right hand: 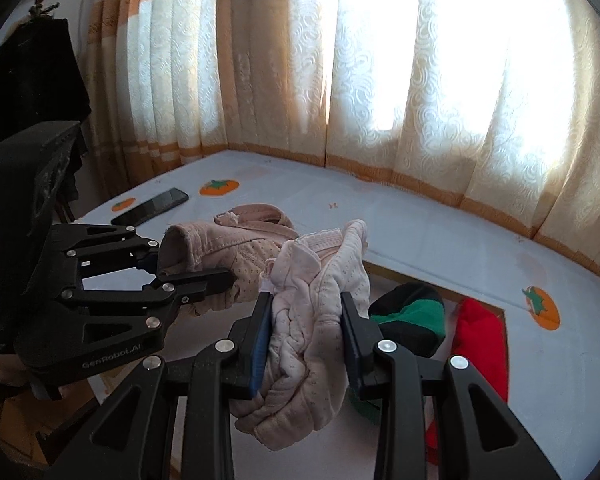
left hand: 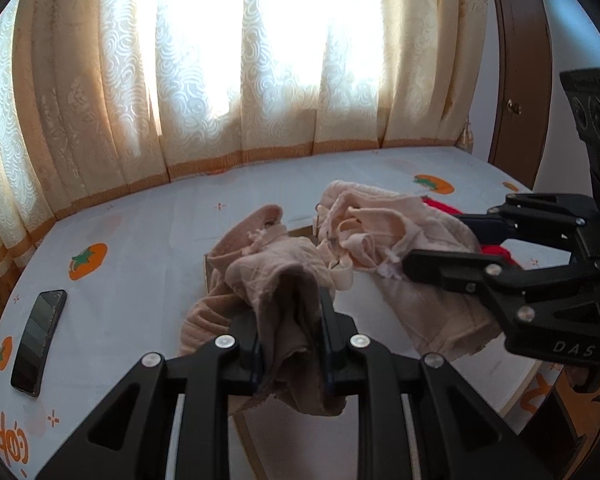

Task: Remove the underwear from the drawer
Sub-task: 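Lower both underwear pieces into the tray beside the socks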

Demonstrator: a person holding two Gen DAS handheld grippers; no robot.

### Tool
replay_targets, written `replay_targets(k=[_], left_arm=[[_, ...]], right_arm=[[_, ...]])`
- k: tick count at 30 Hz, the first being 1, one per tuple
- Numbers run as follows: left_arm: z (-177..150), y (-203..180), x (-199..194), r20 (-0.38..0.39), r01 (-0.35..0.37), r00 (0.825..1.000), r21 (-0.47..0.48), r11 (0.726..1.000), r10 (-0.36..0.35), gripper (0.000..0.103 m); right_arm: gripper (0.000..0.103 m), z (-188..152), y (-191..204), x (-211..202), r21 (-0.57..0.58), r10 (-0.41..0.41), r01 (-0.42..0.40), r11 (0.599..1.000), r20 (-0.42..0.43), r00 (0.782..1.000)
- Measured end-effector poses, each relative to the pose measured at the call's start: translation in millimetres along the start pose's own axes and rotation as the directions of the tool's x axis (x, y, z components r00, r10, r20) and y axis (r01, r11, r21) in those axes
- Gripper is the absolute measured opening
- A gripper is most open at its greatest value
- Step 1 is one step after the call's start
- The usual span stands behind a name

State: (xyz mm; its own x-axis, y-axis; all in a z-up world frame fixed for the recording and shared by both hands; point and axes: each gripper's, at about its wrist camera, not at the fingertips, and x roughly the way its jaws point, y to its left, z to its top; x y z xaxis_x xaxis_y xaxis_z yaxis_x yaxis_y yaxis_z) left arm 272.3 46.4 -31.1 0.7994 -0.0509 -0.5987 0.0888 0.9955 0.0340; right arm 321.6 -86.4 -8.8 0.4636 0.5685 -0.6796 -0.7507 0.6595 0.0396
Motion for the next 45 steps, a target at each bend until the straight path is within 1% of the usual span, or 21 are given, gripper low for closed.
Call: replay_targets(k=[5, 8, 11, 13, 15, 24, 27, 28, 29, 39, 45], left_arm=[[2, 1, 12, -0.045, 0.005, 0.999, 0.007, 1.000, -0.005, 0.020], [5, 1, 16, -0.060, 0.006, 0.998, 0.007, 1.000, -0.006, 0.020], [7, 2, 23, -0.080, 0.007, 0.997, 0.006, 1.000, -0.007, 0.020], [6, 4, 27, -0.093, 0.018, 0.995, -0.013, 1.000, -0.019, 0.020], [5, 3, 31, -0.111, 0.021, 0.994, -0.007, 1.000, -0.022, 0.020], [-1, -3, 39, -0.137, 0.014, 0.990, 0.016, 1.000, -0.012, 0.020], [-2, -4, 41, -0.146, 0.015, 0.989, 0.013, 1.000, -0.013, 0.023], [-3, -4, 42, -0.154, 0.016, 0.988, 0.014, 1.000, -0.013, 0.026], [-4, -5, 43, -0.163, 0.018, 0.986, 0.014, 1.000, -0.016, 0.026], [-7, -5, 45, -0.166, 0.017, 0.986, 0.008, 1.000, -0.016, 0.028], [-8, -2, 44, -0.160, 0.009, 0.987, -0.006, 1.000, -0.010, 0.034]], right_arm=[[0.035, 3, -1, 19, 0.009, -0.006, 0.007, 1.000, -0.071, 0.997], [0.035, 5, -1, 31, 0.007, -0.018, 0.019, 1.000, -0.114, 0.993], [0.035, 5, 1, 37, 0.003, -0.024, 0.025, 1.000, -0.132, 0.991], [0.035, 3, 1, 41, 0.004, -0.027, 0.028, 1.000, -0.144, 0.989], [0.035, -1, 0, 46, 0.004, -0.032, 0.033, 0.999, -0.164, 0.986], [0.036, -6, -6, 52, 0.032, -0.026, 0.031, 0.999, -0.161, 0.987], [0.036, -6, -5, 56, 0.035, -0.024, 0.030, 0.999, -0.165, 0.986], [0.036, -6, -5, 57, 0.037, -0.022, 0.028, 0.999, -0.168, 0.985], [0.036, -6, -6, 59, 0.039, -0.021, 0.029, 0.999, -0.170, 0.985], [0.038, -9, -10, 62, 0.064, -0.016, 0.028, 0.998, -0.176, 0.984], [0.046, -11, -14, 59, 0.078, -0.021, 0.034, 0.996, -0.164, 0.986]])
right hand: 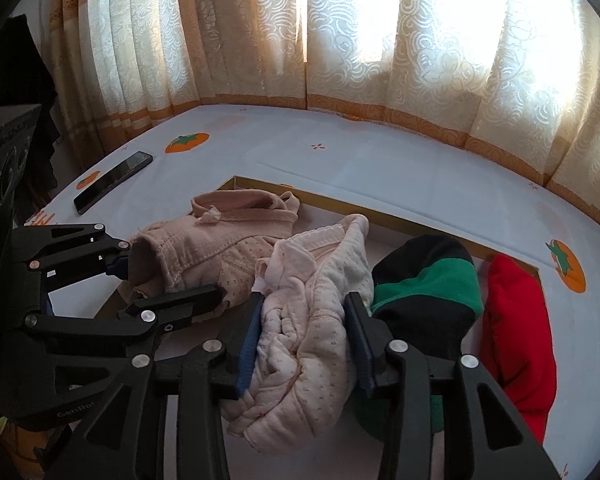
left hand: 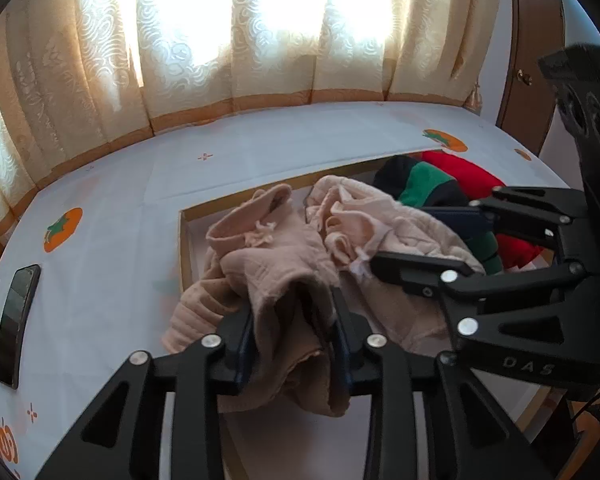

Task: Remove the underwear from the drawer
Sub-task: 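Lower both underwear pieces into the tray beside the socks, then open both tools and withdraw them from the tray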

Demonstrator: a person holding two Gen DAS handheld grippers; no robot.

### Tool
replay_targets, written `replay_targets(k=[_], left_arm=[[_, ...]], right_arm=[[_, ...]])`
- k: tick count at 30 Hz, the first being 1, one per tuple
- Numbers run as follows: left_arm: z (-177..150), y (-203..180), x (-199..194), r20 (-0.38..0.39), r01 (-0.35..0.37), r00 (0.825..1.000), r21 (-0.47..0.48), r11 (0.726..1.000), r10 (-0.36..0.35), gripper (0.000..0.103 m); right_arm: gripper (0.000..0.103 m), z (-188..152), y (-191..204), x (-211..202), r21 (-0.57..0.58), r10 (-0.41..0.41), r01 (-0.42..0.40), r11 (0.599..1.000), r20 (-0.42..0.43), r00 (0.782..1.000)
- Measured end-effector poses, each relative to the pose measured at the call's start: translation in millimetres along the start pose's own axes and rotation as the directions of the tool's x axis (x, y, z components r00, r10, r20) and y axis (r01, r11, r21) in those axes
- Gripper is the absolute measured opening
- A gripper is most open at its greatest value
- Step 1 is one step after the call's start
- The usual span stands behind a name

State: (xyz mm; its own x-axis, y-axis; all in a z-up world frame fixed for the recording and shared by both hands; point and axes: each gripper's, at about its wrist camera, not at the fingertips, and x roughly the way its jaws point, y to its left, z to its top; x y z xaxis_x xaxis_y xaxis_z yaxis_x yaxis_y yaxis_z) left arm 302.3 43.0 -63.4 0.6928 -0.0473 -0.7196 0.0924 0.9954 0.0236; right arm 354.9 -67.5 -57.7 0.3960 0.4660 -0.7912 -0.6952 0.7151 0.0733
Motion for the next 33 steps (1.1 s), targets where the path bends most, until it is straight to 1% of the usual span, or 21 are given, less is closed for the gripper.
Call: replay_targets(k=[2, 3, 4, 5, 8, 12, 14, 19, 22, 26, 30, 33], left_arm=[[-1, 0, -1, 0.003, -0.007, 1.000, 0.001, 1.000, 0.007, 0.038], [-1, 0, -2, 0.005, -0.011, 1.000, 0.001, 1.000, 0.011, 0.039], [-1, 0, -3, 0.010, -0.019, 1.000, -0.001, 1.000, 0.019, 0.044], [-2, 0, -5, 0.019, -0.034, 0.999, -0.006, 0.999, 0.034, 0.050], [-3, 2, -11, 0.045, -0.050, 0.998, -0.022, 0.999, 0.051, 0.061], [-6, 1, -21, 0.065, -0.050, 0.997, -0.035, 0.998, 0.052, 0.068], [-8, -1, -28, 0.089, -0.071, 0.993, -0.031, 0.997, 0.073, 0.074], [-6, -6, -48, 0.148, -0.084, 0.985, -0.023, 0.996, 0.086, 0.079], [-6, -6, -58, 0.176, -0.085, 0.980, -0.039, 0.996, 0.091, 0.087], [-9, -7, -71, 0.204, -0.057, 0.977, -0.060, 0.997, 0.068, 0.089], [-15, -13, -85, 0.222, -0.039, 0.974, -0.052, 0.998, 0.050, 0.090], [-25, -18, -101, 0.249, -0.026, 0.968, -0.046, 0.999, 0.037, 0.094]], right_arm=[[0.055, -1, -2, -3, 0.007, -0.020, 0.020, 1.000, 0.006, 1.000], [0.056, -1, -3, -4, 0.007, -0.024, 0.024, 1.000, 0.008, 1.000], [0.059, -2, -3, -6, 0.004, -0.031, 0.031, 1.000, 0.011, 0.999], [0.060, -2, -3, -8, 0.002, -0.038, 0.038, 0.999, 0.015, 0.999], [0.064, -4, -5, -15, 0.002, -0.051, 0.051, 0.999, 0.025, 0.998], [0.070, -8, -5, -27, -0.006, -0.067, 0.067, 0.998, 0.042, 0.997], [0.073, -11, -5, -35, -0.004, -0.068, 0.068, 0.998, 0.056, 0.996], [0.075, -15, -6, -50, 0.003, -0.065, 0.065, 0.998, 0.082, 0.995], [0.075, -17, -4, -61, 0.006, -0.057, 0.057, 0.998, 0.099, 0.993], [0.075, -20, 0, -75, 0.006, -0.042, 0.042, 0.999, 0.127, 0.991], [0.076, -26, 5, -88, -0.004, -0.028, 0.029, 1.000, 0.137, 0.990], [0.076, -35, 9, -101, -0.019, -0.016, 0.019, 1.000, 0.145, 0.989]])
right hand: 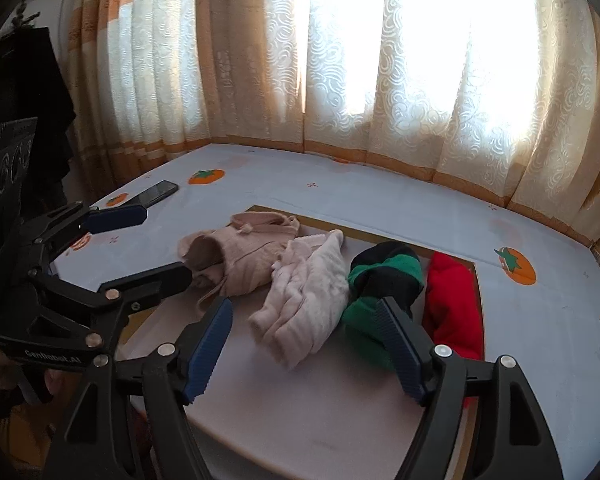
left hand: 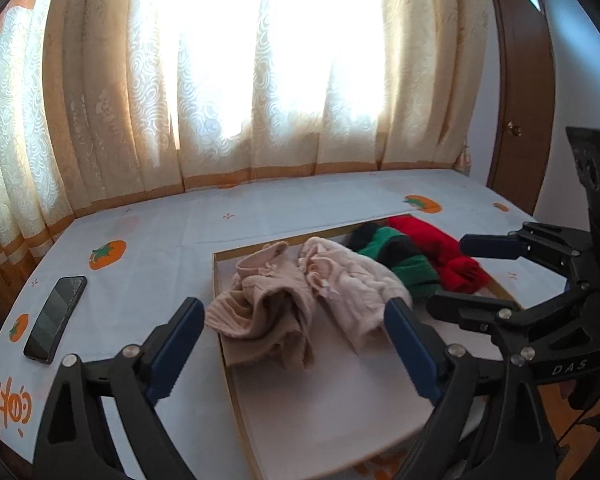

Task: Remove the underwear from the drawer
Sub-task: 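Open both tools and withdraw them from the tray, then lower both open tools down into the drawer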

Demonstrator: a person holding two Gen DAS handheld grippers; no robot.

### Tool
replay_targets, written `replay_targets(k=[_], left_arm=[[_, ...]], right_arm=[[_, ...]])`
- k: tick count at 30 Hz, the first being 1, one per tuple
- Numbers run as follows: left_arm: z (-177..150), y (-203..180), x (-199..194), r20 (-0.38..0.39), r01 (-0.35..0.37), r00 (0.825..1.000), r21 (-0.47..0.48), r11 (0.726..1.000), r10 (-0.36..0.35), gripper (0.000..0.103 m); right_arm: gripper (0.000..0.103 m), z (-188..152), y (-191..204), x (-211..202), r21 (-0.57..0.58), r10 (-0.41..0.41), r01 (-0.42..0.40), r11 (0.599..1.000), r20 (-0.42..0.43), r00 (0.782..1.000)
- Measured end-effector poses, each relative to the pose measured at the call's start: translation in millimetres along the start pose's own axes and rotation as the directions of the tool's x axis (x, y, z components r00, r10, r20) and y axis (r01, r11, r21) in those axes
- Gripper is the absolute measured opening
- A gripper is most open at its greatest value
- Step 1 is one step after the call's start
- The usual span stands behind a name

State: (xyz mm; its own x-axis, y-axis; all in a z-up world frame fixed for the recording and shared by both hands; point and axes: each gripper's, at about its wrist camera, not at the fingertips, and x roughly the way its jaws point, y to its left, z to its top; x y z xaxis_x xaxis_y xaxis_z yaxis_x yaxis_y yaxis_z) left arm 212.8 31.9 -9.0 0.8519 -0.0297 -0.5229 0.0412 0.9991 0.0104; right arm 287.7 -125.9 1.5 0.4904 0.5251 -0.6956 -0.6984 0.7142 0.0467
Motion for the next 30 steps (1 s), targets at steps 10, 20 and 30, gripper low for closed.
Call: replay_targets(k=[10, 20, 30], left_arm=[[-35, -16, -48, 0.024, 0.039, 0.999, 0.032, 0.999, -0.040, 0.098], [-81, -21, -76, -0.016, 0.032, 0.999, 0.052, 0.998, -0.031, 0.098], [-138, 8, -98, -0.066, -0.076, 0.995, -0.025, 0.997, 0.074, 0.098]], right_arm=[[0.077, -35, 22, -53, -0.041, 0.063, -0.062, 0.997, 0.026, 0.998], [0.078, -73, 49, -99, -0.080, 0.118, -0.113, 0.990, 0.051, 0.992], [0.079, -117, 78, -97, -0.054, 0.204, -0.205, 0.977, -0.019, 0.979]])
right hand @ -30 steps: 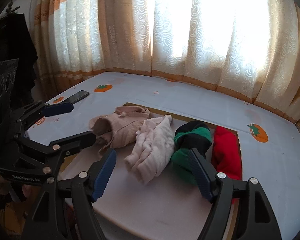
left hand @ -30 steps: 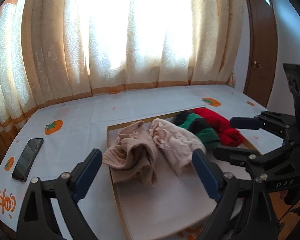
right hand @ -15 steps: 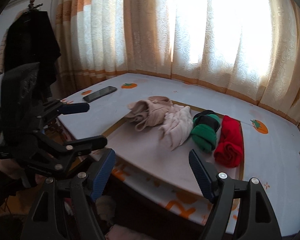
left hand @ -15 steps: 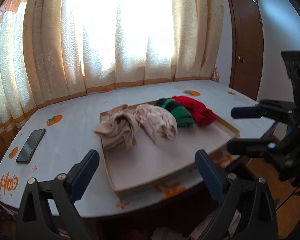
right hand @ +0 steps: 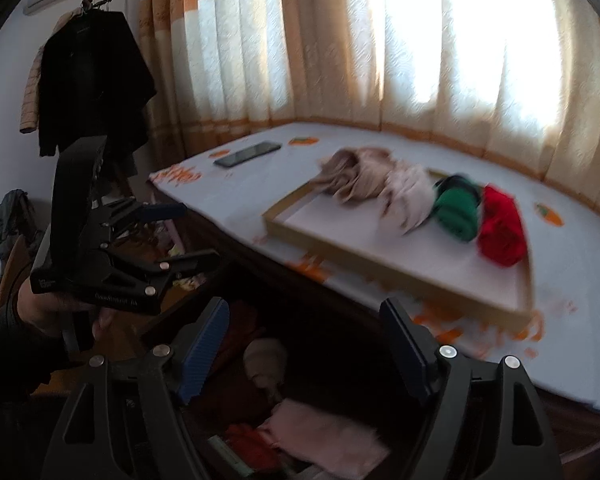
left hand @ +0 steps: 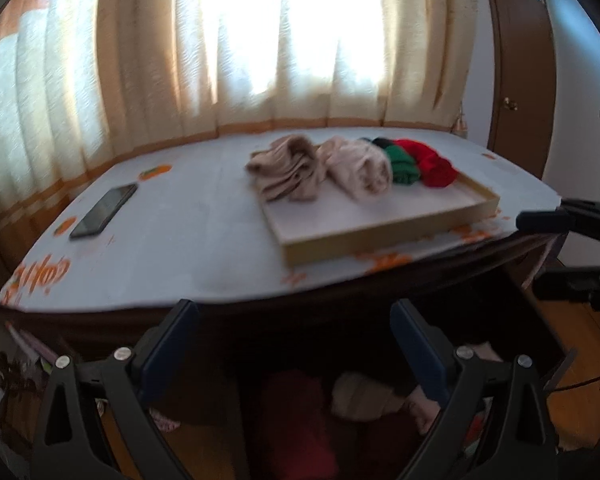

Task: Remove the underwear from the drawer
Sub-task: 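Lower both open tools down into the drawer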

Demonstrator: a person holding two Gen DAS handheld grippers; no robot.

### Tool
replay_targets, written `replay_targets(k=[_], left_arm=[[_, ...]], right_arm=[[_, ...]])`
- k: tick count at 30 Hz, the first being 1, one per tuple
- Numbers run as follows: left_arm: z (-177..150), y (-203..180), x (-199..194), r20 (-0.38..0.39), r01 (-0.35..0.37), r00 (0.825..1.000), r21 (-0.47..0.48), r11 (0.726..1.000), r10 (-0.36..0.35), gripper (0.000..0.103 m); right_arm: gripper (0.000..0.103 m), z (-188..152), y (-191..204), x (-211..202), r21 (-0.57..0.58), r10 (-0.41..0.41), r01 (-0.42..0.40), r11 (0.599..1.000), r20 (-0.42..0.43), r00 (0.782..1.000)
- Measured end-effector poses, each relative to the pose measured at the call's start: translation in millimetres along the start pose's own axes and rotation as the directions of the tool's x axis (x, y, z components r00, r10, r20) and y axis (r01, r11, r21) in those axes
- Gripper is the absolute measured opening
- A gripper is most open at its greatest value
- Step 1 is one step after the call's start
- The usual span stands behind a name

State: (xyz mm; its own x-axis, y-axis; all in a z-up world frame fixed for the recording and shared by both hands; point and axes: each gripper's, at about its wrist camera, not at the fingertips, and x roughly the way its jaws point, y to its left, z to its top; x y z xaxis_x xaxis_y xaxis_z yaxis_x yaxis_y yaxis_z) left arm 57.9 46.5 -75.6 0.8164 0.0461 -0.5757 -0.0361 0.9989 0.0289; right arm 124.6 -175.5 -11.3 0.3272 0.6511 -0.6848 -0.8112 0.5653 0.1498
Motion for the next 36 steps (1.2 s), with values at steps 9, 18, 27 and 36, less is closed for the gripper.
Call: replay_targets(k=[9, 18, 27, 36], left_arm=[[-15, 36, -8, 0.002, -0.117, 0.993, -0.065, 0.991, 0.118, 0.100], [-16, 58, -10, -0.001, -0.105, 0.994, -0.129, 0.986, 0.106, 0.101], [-16, 65, -9, -0.005, -0.112, 0.994, -0.145, 0.983, 0.113, 0.101], [-16, 75, -9, -0.006, -0.115, 0.993, -0.175, 0.978, 0.115, 0.101]], right_arm=[[0.080, -18, 48, 76, 0.044, 0.135, -0.130, 0.991, -0.164, 0.977], [0.080, 4, 46, 112, 0.083, 0.180, -0.165, 0.983, -0.237, 0.955], [0.080, -12, 73, 171, 0.143, 0.246, -0.205, 0.968, -0.411, 0.878], [0.080, -28, 93, 218, 0.175, 0.258, -0.194, 0.965, -0.521, 0.813]])
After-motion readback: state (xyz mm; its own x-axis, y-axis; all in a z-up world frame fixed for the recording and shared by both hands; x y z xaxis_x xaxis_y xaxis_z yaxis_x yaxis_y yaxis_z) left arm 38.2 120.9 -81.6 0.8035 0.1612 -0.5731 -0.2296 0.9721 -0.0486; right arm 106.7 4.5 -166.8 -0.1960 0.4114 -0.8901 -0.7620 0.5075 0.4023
